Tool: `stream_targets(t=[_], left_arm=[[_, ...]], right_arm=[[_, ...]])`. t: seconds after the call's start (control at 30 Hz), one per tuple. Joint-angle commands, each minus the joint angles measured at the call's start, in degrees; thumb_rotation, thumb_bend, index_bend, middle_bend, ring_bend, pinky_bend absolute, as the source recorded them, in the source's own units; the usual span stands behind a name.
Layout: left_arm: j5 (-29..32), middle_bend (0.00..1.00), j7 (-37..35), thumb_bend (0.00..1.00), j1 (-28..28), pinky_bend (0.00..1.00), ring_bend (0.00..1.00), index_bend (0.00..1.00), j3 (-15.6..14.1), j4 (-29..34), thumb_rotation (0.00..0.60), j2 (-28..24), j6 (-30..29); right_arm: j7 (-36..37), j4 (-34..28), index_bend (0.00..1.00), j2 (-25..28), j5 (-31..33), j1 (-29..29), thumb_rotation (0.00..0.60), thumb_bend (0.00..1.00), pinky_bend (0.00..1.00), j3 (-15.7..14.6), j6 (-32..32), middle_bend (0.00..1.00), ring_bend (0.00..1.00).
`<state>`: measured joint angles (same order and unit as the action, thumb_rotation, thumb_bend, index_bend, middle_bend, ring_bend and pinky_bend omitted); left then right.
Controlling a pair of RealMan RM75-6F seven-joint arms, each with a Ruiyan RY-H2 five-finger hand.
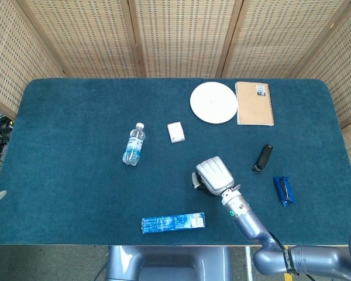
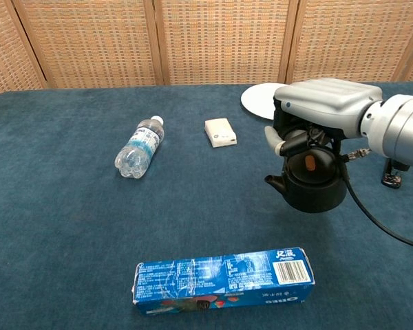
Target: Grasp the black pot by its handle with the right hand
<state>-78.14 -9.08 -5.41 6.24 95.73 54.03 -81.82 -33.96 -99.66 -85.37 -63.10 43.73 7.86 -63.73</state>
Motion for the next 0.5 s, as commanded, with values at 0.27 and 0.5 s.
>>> stream_targets(t=[0.27, 0.5], left_arm=[[-0.14, 0.0, -0.65, 0.0, 0.21, 0.0, 0.0, 0.0, 0.04, 0.09, 0.6, -0.24, -0.33], [-0.42, 0.0, -2.07, 0.0, 0.39, 0.0, 0.0, 0.0, -0.06, -0.32, 0.6, -0.54, -0.33]], right_arm=[[-1.31, -0.3, 1.0, 0.5, -0.44, 0.05, 0.495, 0.96, 0.96, 0.72, -0.6, 1.0, 1.0], [-5.54, -2.95, 1.0, 1.4, 2.16, 0.8, 0.501, 0.96, 0.96, 2.72, -2.06, 1.0, 1.0]])
